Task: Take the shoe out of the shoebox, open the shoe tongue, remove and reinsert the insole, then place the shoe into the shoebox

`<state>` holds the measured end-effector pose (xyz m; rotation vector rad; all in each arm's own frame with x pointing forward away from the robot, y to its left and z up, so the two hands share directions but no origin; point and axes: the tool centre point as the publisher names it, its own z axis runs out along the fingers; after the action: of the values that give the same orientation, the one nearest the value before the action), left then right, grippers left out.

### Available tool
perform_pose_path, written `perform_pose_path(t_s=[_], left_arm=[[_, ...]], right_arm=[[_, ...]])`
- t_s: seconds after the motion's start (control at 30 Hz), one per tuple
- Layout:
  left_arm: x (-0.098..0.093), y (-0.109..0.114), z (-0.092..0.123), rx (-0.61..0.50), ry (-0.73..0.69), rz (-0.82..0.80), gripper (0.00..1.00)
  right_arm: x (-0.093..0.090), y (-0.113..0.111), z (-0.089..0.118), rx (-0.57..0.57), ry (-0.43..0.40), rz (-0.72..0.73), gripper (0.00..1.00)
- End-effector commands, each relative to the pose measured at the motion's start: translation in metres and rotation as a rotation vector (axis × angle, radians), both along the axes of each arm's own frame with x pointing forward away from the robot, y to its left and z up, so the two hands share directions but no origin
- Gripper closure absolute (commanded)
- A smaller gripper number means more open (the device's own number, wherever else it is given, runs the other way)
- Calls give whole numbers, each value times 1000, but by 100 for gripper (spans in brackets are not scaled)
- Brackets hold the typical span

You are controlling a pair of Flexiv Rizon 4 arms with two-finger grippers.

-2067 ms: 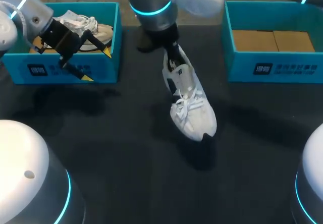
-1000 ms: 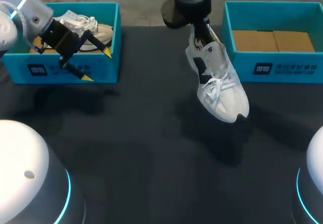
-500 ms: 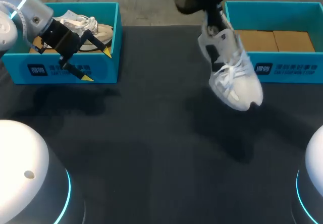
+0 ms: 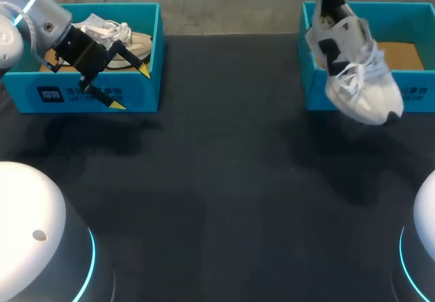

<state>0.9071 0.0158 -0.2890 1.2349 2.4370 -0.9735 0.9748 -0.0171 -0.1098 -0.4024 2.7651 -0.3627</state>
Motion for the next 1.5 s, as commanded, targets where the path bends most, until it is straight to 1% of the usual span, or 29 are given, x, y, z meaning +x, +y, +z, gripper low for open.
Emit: perform_pose_path(t_s=[0.03,0.1,0.13,0.17,0.7,0.73,0.77,0.83,0.93,0.97,1.07,1.13,1.17,1.27,1.33,1.5], left_arm=[[-1,0,0,2,-1,1,0],[-1,0,0,2,-1,1,0],[-1,0,0,2,-1,1,0],[-1,0,0,2,-1,1,0],[-1,0,0,2,-1,1,0],[-1,0,0,2,-1,1,0],[-1,0,0,2,-1,1,0],[-1,0,0,2,-1,1,0],[-1,0,0,2,-1,1,0],[-1,0,0,2,-1,1,0],[-1,0,0,2,-1,1,0],[-1,0,0,2,-1,1,0],[-1,0,0,2,-1,1,0],[-1,0,0,2,-1,1,0],[-1,0,0,2,-1,1,0],[-1,0,0,2,-1,1,0]], right_arm=[[10,-10,13,1,4,2,100],[12,-12,15,0,3,3,100],[20,-16,19,8,7,23,100],[25,-20,20,-7,19,-10,100],[25,-20,20,-7,19,-10,100],[31,-21,16,-10,23,0,100],[36,-23,13,-47,25,-9,100],[47,-30,11,-2,39,-16,100],[61,-45,13,18,58,-32,100],[64,-49,14,-23,58,-38,100],[77,-65,16,-40,46,-54,100],[86,-76,18,-29,39,-58,100],[92,-83,19,-48,29,-68,100],[107,-99,18,-45,18,-61,100],[116,-106,18,-38,4,-39,100],[138,-123,3,-28,26,-36,100]])
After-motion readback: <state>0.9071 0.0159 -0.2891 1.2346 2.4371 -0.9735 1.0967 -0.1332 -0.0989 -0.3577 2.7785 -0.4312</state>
